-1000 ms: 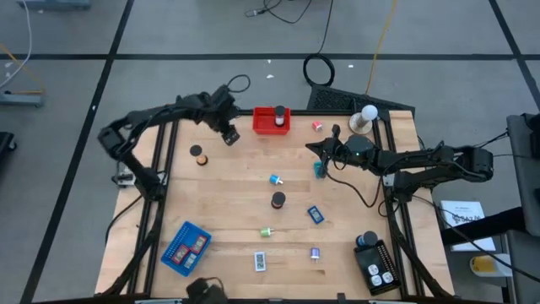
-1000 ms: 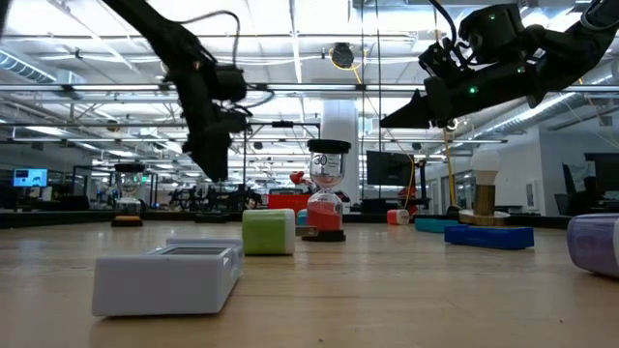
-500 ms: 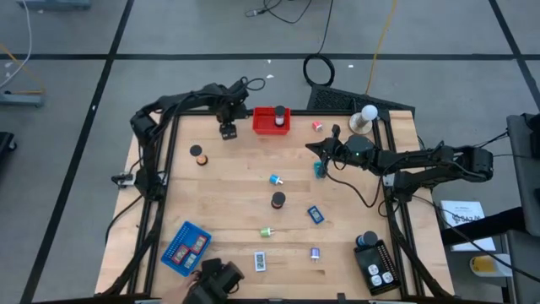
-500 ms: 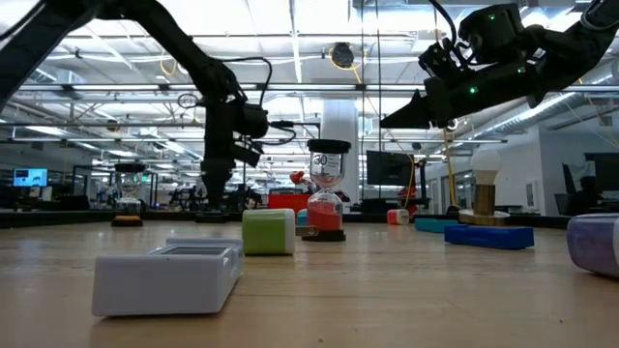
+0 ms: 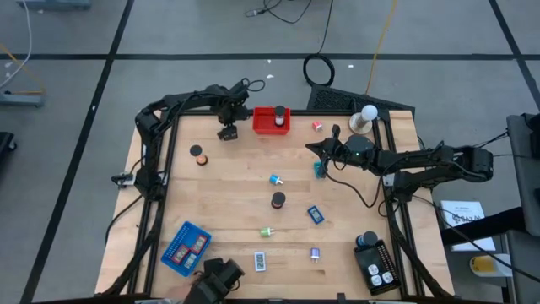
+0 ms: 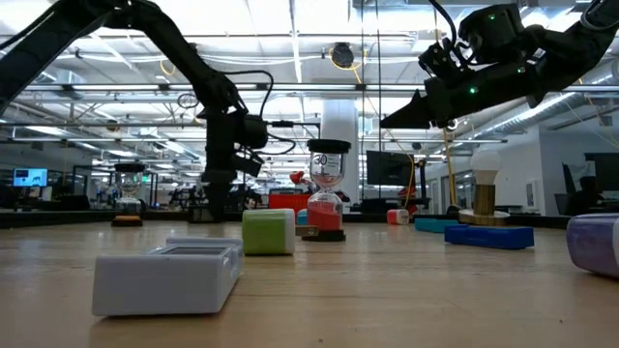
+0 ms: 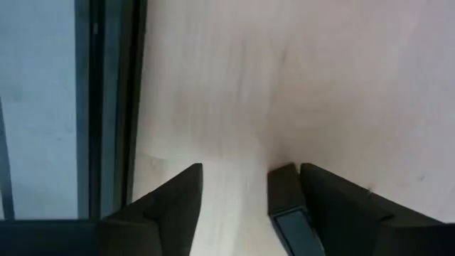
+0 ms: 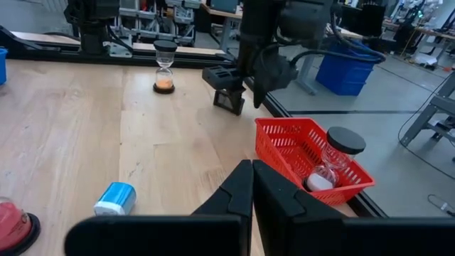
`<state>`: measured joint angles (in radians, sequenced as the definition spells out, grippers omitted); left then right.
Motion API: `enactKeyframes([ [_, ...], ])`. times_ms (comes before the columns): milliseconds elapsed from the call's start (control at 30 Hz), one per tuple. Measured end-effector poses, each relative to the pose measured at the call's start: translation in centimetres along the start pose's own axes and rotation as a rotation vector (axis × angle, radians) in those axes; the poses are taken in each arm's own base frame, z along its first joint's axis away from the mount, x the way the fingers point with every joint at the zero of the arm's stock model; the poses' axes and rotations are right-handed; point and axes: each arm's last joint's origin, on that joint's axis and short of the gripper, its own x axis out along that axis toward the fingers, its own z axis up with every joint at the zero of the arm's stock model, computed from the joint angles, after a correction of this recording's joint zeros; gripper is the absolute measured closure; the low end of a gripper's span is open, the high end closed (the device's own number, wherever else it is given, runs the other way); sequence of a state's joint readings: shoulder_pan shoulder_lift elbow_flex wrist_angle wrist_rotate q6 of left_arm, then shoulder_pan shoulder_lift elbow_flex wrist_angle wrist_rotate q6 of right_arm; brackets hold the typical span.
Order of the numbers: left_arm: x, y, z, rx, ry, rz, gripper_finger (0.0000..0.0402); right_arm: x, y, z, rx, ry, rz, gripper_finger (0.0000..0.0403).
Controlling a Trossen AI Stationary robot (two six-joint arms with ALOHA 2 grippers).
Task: Pick & Place Office items
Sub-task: Put the black digital timer into the blue bin
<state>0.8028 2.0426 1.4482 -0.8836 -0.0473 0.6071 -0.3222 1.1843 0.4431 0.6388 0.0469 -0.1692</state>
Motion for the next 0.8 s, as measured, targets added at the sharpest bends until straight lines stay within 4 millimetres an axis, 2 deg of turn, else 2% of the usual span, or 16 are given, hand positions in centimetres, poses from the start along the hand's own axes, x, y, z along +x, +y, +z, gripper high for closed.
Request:
enactKeyframes([
  [167, 0.0, -0.5, -0.1, 0.002, 0.029, -0.024, 0.0217, 0.0, 0.0, 0.0, 0.000, 0.000, 0.000, 0.0399],
  [500, -0.6, -1.8, -0.6, -0.028, 0.119, -0.071, 0.0349, 0.0, 0.0, 0.0, 0.000, 0.000, 0.000, 0.0399],
  [700, -3.7, -3.3, -0.5, -0.095, 0.040, -0.133, 0.0352, 0.0, 0.0, 0.0, 0.000, 0.000, 0.000, 0.0399],
  [800, -6.0, -5.5, -0.2, -0.125, -0.003, -0.166, 0.0352, 0.0, 0.0, 0.0, 0.000, 0.000, 0.000, 0.0399],
])
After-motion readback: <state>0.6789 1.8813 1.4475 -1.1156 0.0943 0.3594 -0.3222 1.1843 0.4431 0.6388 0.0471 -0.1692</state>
